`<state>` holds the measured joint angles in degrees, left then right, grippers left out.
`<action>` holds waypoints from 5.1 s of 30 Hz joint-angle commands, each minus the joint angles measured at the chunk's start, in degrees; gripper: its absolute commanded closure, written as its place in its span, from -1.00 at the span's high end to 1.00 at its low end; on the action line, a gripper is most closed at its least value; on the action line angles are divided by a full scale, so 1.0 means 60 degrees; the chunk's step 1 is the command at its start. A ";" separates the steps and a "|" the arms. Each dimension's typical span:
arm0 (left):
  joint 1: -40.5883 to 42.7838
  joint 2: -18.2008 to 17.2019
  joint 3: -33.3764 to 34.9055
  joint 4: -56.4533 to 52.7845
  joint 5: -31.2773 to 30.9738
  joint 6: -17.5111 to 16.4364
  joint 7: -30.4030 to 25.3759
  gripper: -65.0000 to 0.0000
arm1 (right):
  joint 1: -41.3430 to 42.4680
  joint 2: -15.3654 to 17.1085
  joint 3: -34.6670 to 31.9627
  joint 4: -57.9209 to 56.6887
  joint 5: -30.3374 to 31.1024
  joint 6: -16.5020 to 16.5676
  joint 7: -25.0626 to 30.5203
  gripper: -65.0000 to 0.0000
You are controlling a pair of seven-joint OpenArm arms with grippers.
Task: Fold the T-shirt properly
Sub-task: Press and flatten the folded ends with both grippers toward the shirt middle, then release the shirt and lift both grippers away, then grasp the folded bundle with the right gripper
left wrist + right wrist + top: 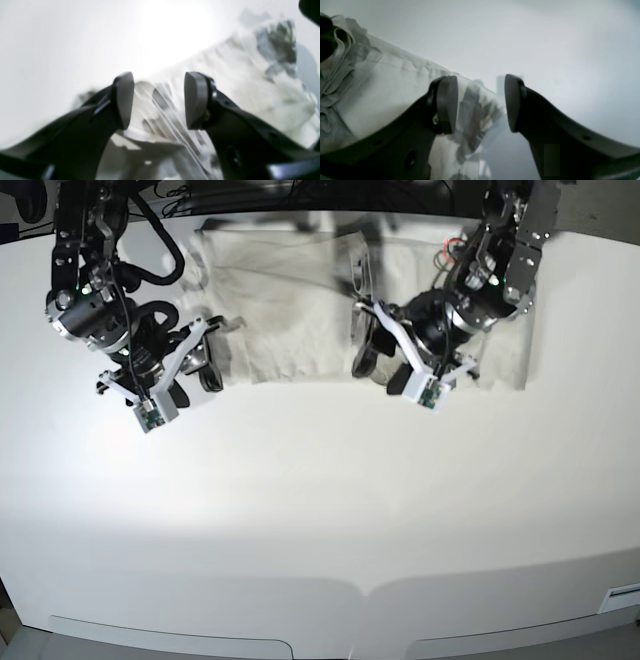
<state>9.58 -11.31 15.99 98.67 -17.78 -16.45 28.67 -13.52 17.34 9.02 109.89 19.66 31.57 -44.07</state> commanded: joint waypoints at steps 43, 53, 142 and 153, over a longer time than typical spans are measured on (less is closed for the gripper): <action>-0.0492 0.0004 -0.0157 -0.2350 -0.0860 -0.0765 -0.1330 -0.06 | 0.0084 0.0098 0.0058 0.0160 0.0091 0.0022 0.0069 -0.07; -0.1147 0.0291 -0.0157 -0.2368 -0.2601 -0.1949 -0.0637 -0.06 | 0.0084 0.0102 0.0058 0.0160 0.0087 0.0022 0.0076 -0.07; 0.3344 -0.2619 -0.5803 0.0291 -0.1432 -0.2058 -0.0299 -0.06 | 0.0459 -0.2973 -0.0933 0.0430 0.3952 0.0922 -0.2769 -1.00; 0.3348 -0.2619 -0.5803 0.0291 -0.1435 -0.2379 -0.0291 -0.06 | 0.0586 -0.4391 -0.3559 -0.0182 0.0372 -0.0080 -0.1395 -1.00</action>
<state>29.65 -26.04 -18.33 99.63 -25.74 -30.28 28.25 -10.48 -8.71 -12.34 107.92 20.86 30.79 -53.47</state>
